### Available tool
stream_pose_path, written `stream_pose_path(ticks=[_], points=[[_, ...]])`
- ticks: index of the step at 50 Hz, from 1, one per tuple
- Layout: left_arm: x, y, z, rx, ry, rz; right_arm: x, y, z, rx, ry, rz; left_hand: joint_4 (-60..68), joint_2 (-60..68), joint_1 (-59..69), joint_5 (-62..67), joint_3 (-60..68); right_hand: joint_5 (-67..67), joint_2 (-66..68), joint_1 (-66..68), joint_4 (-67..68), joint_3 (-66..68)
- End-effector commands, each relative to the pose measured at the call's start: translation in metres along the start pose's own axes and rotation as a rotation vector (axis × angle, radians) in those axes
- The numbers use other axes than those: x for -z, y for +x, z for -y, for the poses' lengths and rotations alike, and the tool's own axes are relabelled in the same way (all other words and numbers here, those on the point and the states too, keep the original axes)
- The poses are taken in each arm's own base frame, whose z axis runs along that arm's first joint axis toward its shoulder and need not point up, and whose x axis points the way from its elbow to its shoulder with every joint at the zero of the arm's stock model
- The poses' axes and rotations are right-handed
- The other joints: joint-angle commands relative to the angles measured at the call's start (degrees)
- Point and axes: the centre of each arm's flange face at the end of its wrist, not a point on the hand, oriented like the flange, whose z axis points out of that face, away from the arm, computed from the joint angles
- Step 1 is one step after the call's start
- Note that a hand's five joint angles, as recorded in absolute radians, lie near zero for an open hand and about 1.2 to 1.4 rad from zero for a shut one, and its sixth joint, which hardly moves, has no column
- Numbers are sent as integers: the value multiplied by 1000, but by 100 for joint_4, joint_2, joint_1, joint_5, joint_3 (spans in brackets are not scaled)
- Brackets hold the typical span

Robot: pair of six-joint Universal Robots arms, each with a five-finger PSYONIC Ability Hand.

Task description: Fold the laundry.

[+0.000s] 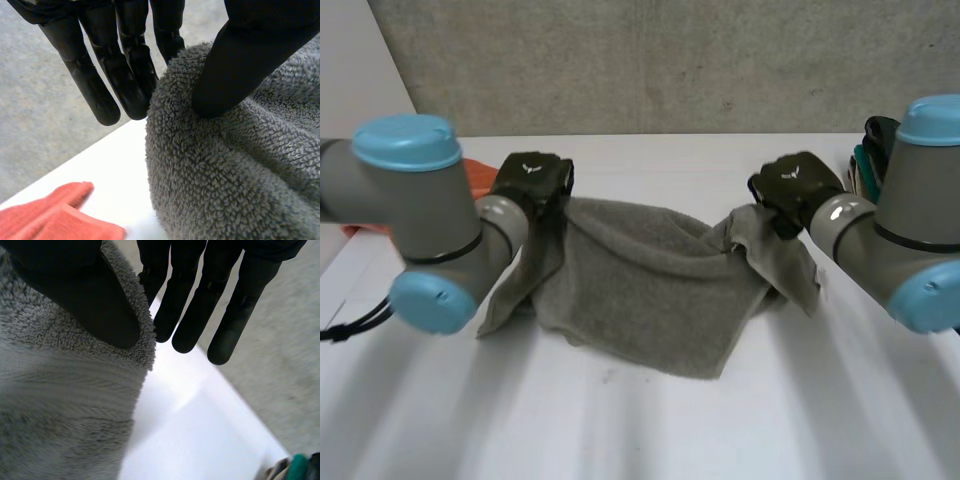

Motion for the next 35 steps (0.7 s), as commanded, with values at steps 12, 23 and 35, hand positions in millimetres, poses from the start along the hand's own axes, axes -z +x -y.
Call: stream_pose_path(ticks=[12, 23, 35], points=[[30, -54, 204, 40, 908, 287, 10, 85, 125, 106, 682, -503, 1124, 1142, 1322, 1473, 1167, 1235, 1248, 1652, 1144, 1184], [15, -31, 114, 21, 513, 177, 60, 0, 40, 201, 188, 72, 1124, 1142, 1322, 1473, 1167, 1235, 1248, 1652, 1144, 1184], [53, 37, 24, -58, 249, -86, 83, -19, 1, 389, -79, 139, 1124, 1142, 1322, 1473, 1167, -5765, -5752, -5348, -5856, -5816]])
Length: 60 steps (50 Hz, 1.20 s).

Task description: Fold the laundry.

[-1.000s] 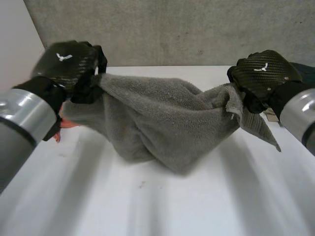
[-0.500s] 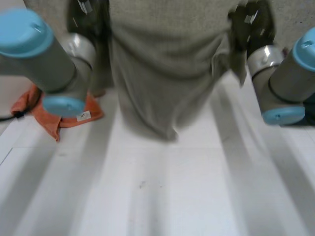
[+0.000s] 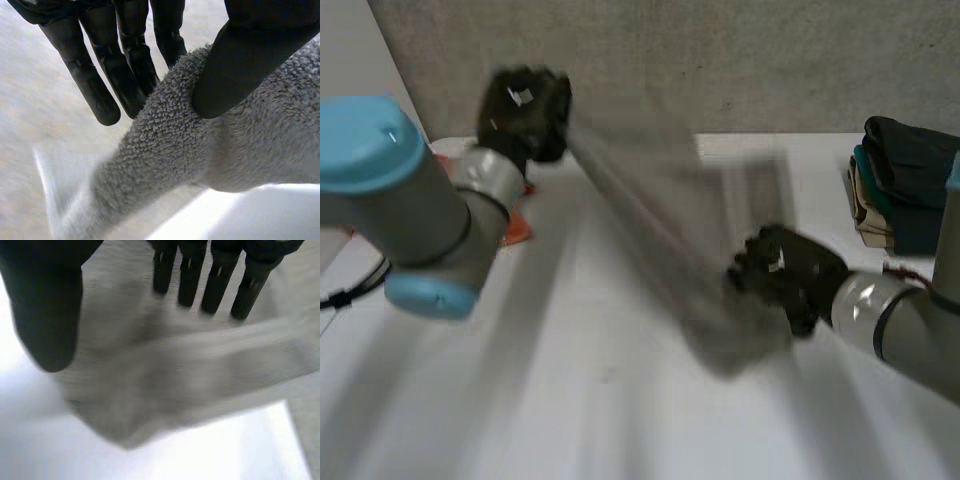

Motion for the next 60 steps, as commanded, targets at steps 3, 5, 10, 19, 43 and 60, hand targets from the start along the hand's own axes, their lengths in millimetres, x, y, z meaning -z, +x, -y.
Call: stream_pose_path(ticks=[3, 5, 10, 19, 43, 60], points=[[46, 34, -22, -56, -101, -140, -9, 50, 13, -80, 21, -285, 1122, 1128, 1323, 1473, 1159, -1525, -1498, -1360, -1619, -1601], [54, 33, -22, -80, -107, -143, -10, 67, 22, -146, 75, -340, 1122, 1128, 1323, 1473, 1159, -1525, -1498, -1360, -1619, -1601], [69, 31, -8, -112, -83, -143, -29, 87, 23, -249, 107, -366, 1122, 1128, 1323, 1473, 1159, -1525, -1498, -1360, -1619, -1601], [100, 28, 34, -113, 16, -143, -113, 63, 8, -305, 85, -177, 1122, 1128, 1323, 1473, 1159, -1525, -1498, -1360, -1619, -1601], [25, -19, 47, -251, 224, 64, -121, 168, 73, -391, 460, -686, 1122, 1128, 1323, 1473, 1159, 5475, 5502, 5640, 5381, 5399], [6, -7, 58, -250, 240, 39, -64, 138, 71, -388, 383, -564, 1122, 1128, 1323, 1473, 1159, 5475, 5502, 5640, 5381, 5399]])
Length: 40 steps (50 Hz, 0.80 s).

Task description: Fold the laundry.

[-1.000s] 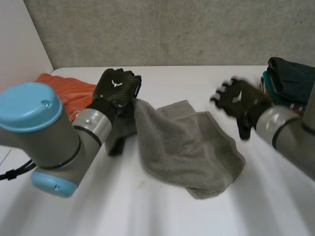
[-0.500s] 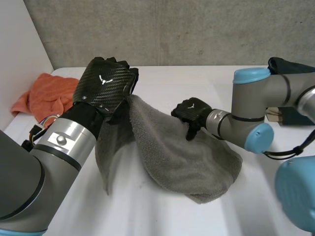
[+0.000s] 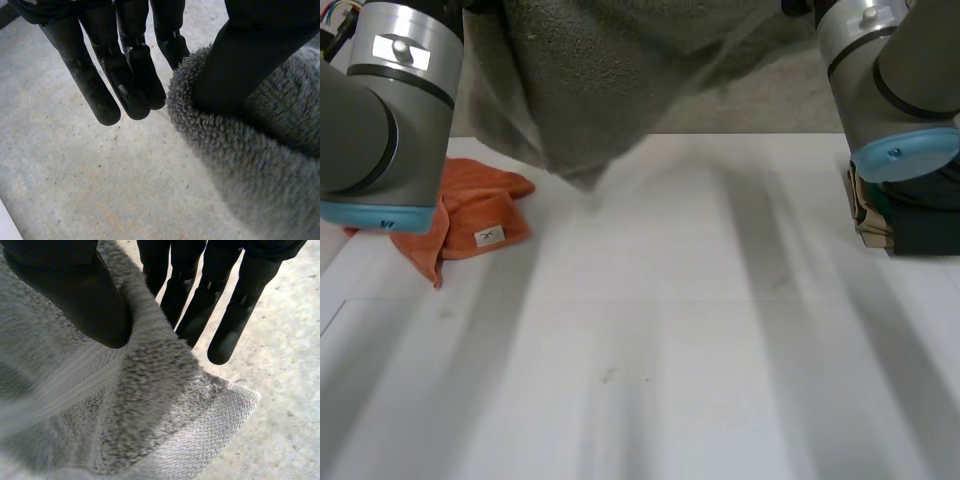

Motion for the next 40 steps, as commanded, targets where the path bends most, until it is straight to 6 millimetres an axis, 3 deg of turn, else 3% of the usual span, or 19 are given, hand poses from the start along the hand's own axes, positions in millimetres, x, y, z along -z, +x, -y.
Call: stream_pose_path(ticks=[1, 2, 5, 6, 10, 12, 13, 17, 18, 22, 26, 30, 40], points=[[59, 50, -40, 70, -230, -184, 53, -26, -56, -10, -278, 178, 1120, 1123, 1323, 1473, 1147, 1440, 1228, 1533, 1142, 1168], [80, 60, -53, 68, -301, -226, 67, -28, -70, -9, -341, 205, 1120, 1123, 1323, 1473, 1147, 1440, 1228, 1533, 1142, 1168], [112, 72, -73, 67, -402, -285, 91, -34, -94, -11, -437, 255, 1120, 1123, 1323, 1473, 1147, 1440, 1228, 1533, 1142, 1168], [135, 82, -89, 70, -471, -327, 107, -41, -110, -14, -495, 298, 1120, 1123, 1323, 1473, 1147, 1440, 1228, 1533, 1142, 1168], [179, 101, -120, 60, -620, -418, 146, -56, -135, -4, -612, 400, 1120, 1123, 1323, 1473, 1147, 1440, 1228, 1533, 1142, 1168], [191, 106, -129, 49, -660, -441, 157, -57, -144, 10, -650, 418, 1120, 1123, 1323, 1473, 1147, 1440, 1228, 1533, 1142, 1168], [193, 108, -131, 45, -670, -449, 162, -57, -147, 17, -666, 423, 1120, 1123, 1323, 1473, 1147, 1440, 1228, 1533, 1142, 1168], [199, 108, -134, 24, -687, -462, 174, -52, -159, 16, -713, 420, -2401, -2399, -2199, -2049, -2374, 1440, 1228, 1533, 1142, 1168], [197, 106, -132, 24, -684, -454, 176, -49, -161, 20, -716, 408, -3459, -3456, -3256, -3106, -3432, 1440, 1228, 1533, 1142, 1168], [181, 86, -113, 36, -628, -397, 175, -40, -154, 27, -697, 373, -5633, -5630, -5430, -5280, -5606, 1440, 1228, 1533, 1142, 1168], [174, 59, -109, 75, -630, -317, 177, -30, -154, 20, -706, 350, -5606, -5603, -5403, -5253, -5579, 1440, 1228, 1533, 1142, 1168], [177, 45, -113, 168, -656, -297, 182, -29, -157, 7, -724, 345, -5155, -5152, -4952, -4802, -5128, 1440, 1228, 1533, 1142, 1168], [199, 3, -157, 266, -858, -296, 182, -24, -162, -8, -738, 320, -4328, -4325, -4125, -3975, -4301, 1440, 1228, 1533, 1142, 1168]])
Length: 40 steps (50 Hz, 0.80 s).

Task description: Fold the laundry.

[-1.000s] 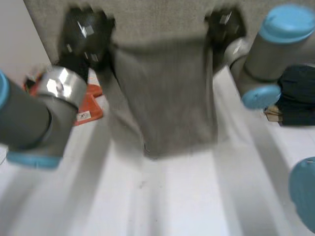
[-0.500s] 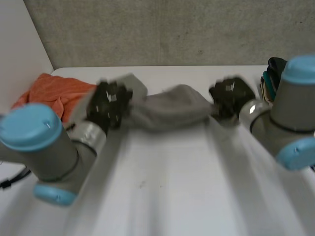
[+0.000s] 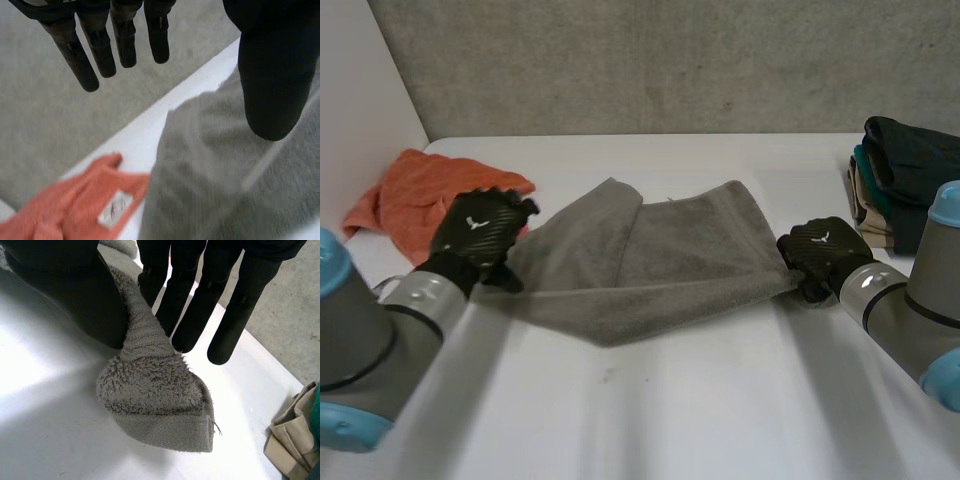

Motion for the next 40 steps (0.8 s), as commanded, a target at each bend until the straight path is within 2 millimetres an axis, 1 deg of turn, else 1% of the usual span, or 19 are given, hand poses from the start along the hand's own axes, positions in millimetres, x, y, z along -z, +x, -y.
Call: stream_pose_path(ticks=[1, 4, 5, 8, 12, 15, 20, 21, 22, 30, 35, 38, 40], points=[[3, -32, -35, 81, -136, -38, -3, 10, -4, -18, -7, -29, 535, 541, 484, 516, 561, 1366, 1228, 1533, 1138, 1167], [2, -31, -43, 72, -149, -63, -4, 12, -4, -26, -3, -36, 535, 541, 484, 516, 561, 1366, 1228, 1533, 1138, 1167], [0, -30, -48, 55, -155, -76, -4, 12, -4, -34, -2, -33, 535, 541, 484, 516, 561, 1366, 1228, 1533, 1138, 1167], [-6, -31, -56, 17, -162, -81, -5, 12, -5, -40, -5, -33, 535, 541, 484, 516, 561, 1366, 1228, 1533, 1138, 1167], [-15, -33, -66, -54, -161, -83, -5, 11, -5, -44, -5, -33, 552, 558, 501, 533, 578, 1366, 1228, 1533, 1138, 1167], [-25, -34, -77, -87, -178, -92, -4, 11, -6, -46, -7, -31, 770, 776, 719, 751, 795, 1366, 1228, 1533, 1138, 1167], [-37, -37, -84, -95, -185, -86, -4, 11, -7, -47, -9, -34, 1560, 1566, 1509, 1541, 1586, 1366, 1228, 1533, 1138, 1167], [-38, -37, -84, -93, -182, -86, -4, 11, -7, -47, -8, -33, 1828, 1834, 1777, 1809, 1853, 1366, 1228, 1533, 1138, 1167], [-41, -38, -84, -93, -178, -86, -4, 10, -7, -47, -10, -33, 2546, 2552, 2496, 2528, 2572, 1366, 1228, 1533, 1138, 1167], [-52, -39, -88, -91, -175, -89, -5, 12, -7, -47, -5, -41, 4200, 4206, 4150, 4181, 4226, 1366, 1228, 1533, 1138, 1167], [-54, -36, -94, -90, -187, -100, -5, 14, -9, -50, -10, -47, 4085, 4091, 4034, 4066, 4110, 1366, 1228, 1533, 1138, 1167], [-55, -35, -96, -90, -190, -104, -5, 15, -8, -48, -8, -49, 3649, 3655, 3598, 3630, 3675, 1366, 1228, 1533, 1138, 1167], [-55, -34, -95, -93, -189, -103, -5, 17, -7, -47, -4, -55, 3144, 3150, 3093, 3125, 3170, 1366, 1228, 1533, 1138, 1167]])
